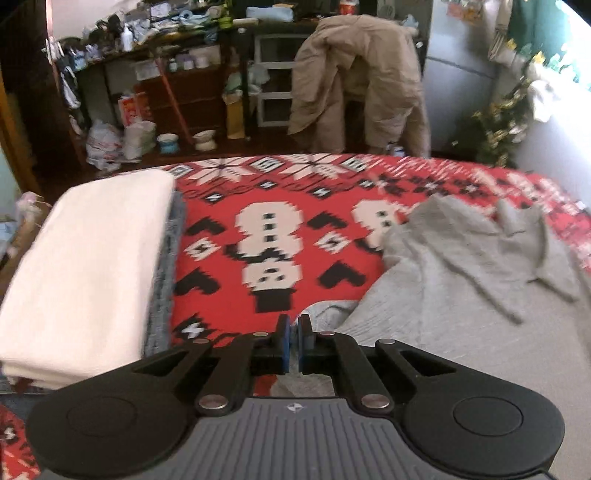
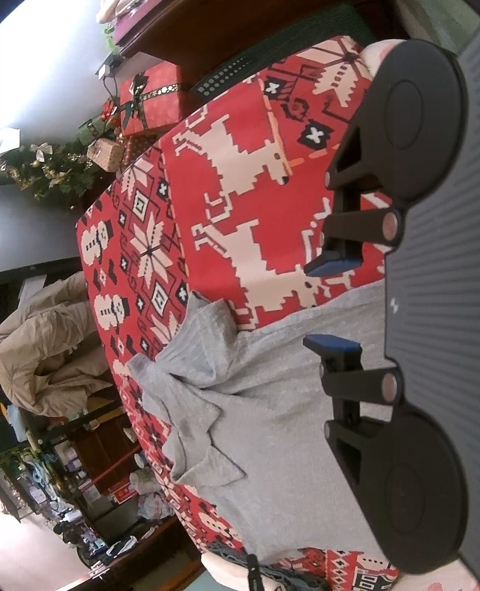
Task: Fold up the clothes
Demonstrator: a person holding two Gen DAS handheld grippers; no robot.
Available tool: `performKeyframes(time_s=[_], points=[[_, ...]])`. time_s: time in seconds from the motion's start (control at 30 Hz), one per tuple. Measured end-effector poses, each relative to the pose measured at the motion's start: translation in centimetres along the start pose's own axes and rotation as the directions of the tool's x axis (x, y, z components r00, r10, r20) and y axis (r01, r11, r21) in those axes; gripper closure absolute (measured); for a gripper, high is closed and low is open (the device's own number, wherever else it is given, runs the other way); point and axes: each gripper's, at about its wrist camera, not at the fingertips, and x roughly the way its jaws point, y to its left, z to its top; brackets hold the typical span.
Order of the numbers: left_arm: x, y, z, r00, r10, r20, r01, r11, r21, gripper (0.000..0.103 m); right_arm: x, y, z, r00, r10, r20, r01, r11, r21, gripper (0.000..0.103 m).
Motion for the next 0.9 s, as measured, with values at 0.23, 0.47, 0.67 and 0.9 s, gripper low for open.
performKeyframes(time_s=[0.23,0.47,0.67,0.9], points=[[-0.7,1.6,-1.1,0.999,0.035,-0.005,-0.035,0.994,-0.106,0.098,-0.1,-0.2,0.1,1.0,-0.014,0.006,0.014,1.0,0.009,0.063],[-1.6,3.4,-1.5,0.999,0.045,-0.003,-0.045,0.977,-0.207,0.091,1.1,-0.3,1.5,0.999,-0.018,0.032,0.018,1.0,0.016,0.059],[-3.7,3.3,-1.6,0.999,0.028,0.026,-0.022,0.979,-0.204,0.078,3.7,-0.9,4.4,0.997,-0.02,0.074,0.018,0.999,0.036,0.059],[-7.0,0.6,-3.3,0.996,-0.022,0.086,0.036,0.986,-0.161,0.078,9.0,-1.5,8.2,0.997,-0.026,0.078,0.025,0.999,0.023,0.073]])
